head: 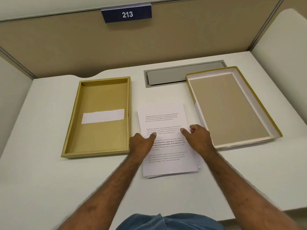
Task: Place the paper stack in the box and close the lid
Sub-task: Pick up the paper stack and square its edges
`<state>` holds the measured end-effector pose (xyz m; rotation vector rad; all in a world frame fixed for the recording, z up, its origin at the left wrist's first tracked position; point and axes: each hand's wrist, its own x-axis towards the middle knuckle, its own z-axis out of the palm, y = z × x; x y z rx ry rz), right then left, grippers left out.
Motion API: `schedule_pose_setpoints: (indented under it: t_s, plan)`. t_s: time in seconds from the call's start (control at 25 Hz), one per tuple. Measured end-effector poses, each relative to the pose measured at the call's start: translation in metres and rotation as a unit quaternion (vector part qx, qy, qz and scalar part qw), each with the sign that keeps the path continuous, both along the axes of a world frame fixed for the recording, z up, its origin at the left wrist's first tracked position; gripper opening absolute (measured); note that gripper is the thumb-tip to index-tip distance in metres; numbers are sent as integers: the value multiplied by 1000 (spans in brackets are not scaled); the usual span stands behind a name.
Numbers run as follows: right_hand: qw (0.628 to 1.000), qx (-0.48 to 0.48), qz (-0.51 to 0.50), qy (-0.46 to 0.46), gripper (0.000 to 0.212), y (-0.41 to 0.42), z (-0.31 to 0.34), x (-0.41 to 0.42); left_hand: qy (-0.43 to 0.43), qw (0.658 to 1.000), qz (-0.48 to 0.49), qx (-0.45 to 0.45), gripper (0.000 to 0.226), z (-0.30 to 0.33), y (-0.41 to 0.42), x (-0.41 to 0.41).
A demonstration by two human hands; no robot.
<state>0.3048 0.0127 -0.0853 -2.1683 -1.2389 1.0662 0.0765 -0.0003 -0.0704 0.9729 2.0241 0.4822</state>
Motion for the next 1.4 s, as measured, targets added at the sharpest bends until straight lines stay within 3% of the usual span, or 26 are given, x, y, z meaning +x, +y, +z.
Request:
schedule_pose_setpoints:
  t_s: [0.08, 0.2, 0.32, 0.44, 0.6, 0.68, 0.76, 0.84, 1.0, 1.12, 1.28, 1.4]
  plan:
    - [1000, -12, -14, 22, 39, 3, -4, 4, 10, 1000, 23, -17, 69, -1, 0, 4]
    - [998, -17, -41, 46, 52, 8, -6, 6, -8, 997, 65, -38, 76, -2, 3, 7]
    - [995, -27, -59, 81, 45, 10, -9, 4, -59, 993, 97, -35, 65, -5, 11, 7]
    - [987, -60, -63, 131, 41, 11, -10, 2, -24, 995, 83, -55, 73, -1, 15, 10]
    - [985, -89, -67, 134, 76, 7, -5, -7, 54, 992, 73, -88, 90, 3, 12, 21]
    - [984, -80, -74, 142, 69, 6, -5, -9, -12, 992, 106, -64, 84, 2, 15, 23]
    - [981, -61, -74, 168, 50, 5, -5, -8, -73, 988, 131, -49, 80, 1, 17, 21]
    - [980, -47, -71, 179, 34, 5, -5, -4, -77, 988, 128, -49, 80, 0, 17, 19]
    - [954, -84, -82, 275, 39, 3, -3, 3, -108, 986, 116, -43, 79, -7, 19, 16]
    - [929, -104, -70, 347, 32, 0, 1, 3, -164, 980, 104, -35, 55, -8, 16, 14]
    - [927, -55, -32, 368, 34, -3, 18, -1, -220, 970, 89, 47, 46, 6, 5, 14]
    - [915, 85, 23, 393, 28, -4, 39, 3, -218, 957, 45, 186, 45, 31, 5, 4]
